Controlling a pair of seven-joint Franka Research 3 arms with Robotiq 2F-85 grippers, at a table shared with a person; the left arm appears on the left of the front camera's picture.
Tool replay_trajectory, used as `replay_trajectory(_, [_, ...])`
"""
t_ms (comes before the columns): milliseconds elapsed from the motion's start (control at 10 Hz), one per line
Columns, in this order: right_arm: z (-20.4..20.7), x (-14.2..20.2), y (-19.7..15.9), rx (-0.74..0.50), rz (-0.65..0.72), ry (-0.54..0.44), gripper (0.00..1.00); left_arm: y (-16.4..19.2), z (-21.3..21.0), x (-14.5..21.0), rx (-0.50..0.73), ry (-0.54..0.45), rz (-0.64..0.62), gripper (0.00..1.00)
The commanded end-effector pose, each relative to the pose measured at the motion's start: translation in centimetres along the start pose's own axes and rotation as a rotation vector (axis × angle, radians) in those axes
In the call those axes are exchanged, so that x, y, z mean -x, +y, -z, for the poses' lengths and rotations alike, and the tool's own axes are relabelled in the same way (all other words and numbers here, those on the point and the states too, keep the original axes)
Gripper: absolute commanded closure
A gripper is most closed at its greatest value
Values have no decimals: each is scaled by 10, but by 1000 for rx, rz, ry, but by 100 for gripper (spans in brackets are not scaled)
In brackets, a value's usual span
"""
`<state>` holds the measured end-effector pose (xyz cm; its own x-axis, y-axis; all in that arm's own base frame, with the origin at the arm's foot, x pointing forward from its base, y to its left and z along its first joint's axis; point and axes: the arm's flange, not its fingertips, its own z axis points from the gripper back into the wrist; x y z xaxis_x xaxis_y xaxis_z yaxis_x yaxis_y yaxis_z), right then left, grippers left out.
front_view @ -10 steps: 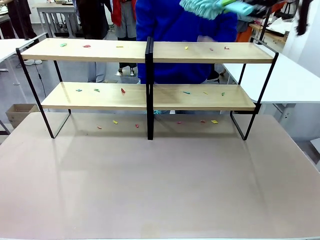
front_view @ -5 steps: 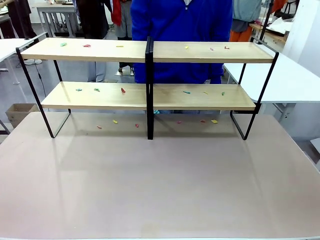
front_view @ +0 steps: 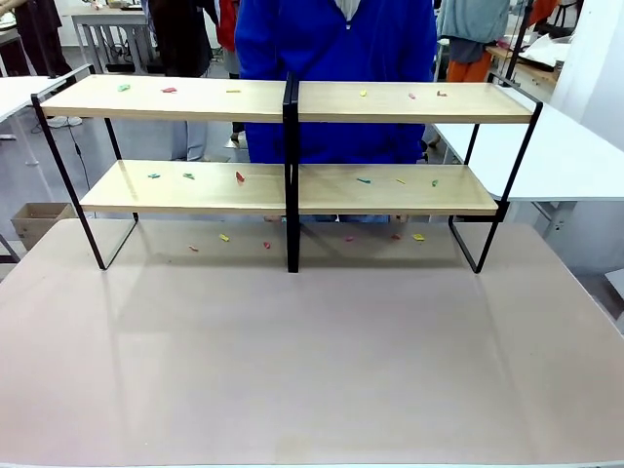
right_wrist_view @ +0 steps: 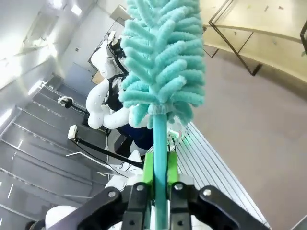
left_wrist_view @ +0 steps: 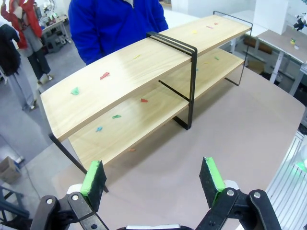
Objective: Clean the shelves.
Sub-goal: Pick up the Duster when the human hands it over, then clean a randomly selected level of the Shelf with the Duster.
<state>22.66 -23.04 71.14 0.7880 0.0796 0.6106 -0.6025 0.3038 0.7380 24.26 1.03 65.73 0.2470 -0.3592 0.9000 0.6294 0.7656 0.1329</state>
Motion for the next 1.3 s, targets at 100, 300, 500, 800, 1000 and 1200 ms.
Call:
replay_trajectory(100, [8, -16, 24, 21, -13, 35, 100, 0, 1, 0, 4, -1, -4, 0])
replay_trajectory(300, [8, -16, 24, 21, -13, 35, 100, 0, 1, 0, 4, -1, -4, 0])
replay_trajectory(500, [8, -16, 24, 21, -13, 35, 100, 0, 1, 0, 4, -1, -4, 0])
replay_trajectory(800, [8, -16, 24, 21, -13, 35, 100, 0, 1, 0, 4, -1, -4, 0])
replay_trajectory(1000, [9, -12, 19, 16, -33, 35, 88, 0, 1, 0, 4, -1, -4, 0])
replay_trajectory(1200, [40, 40, 47, -23, -40, 509, 88, 0, 1, 0, 4, -1, -4, 0])
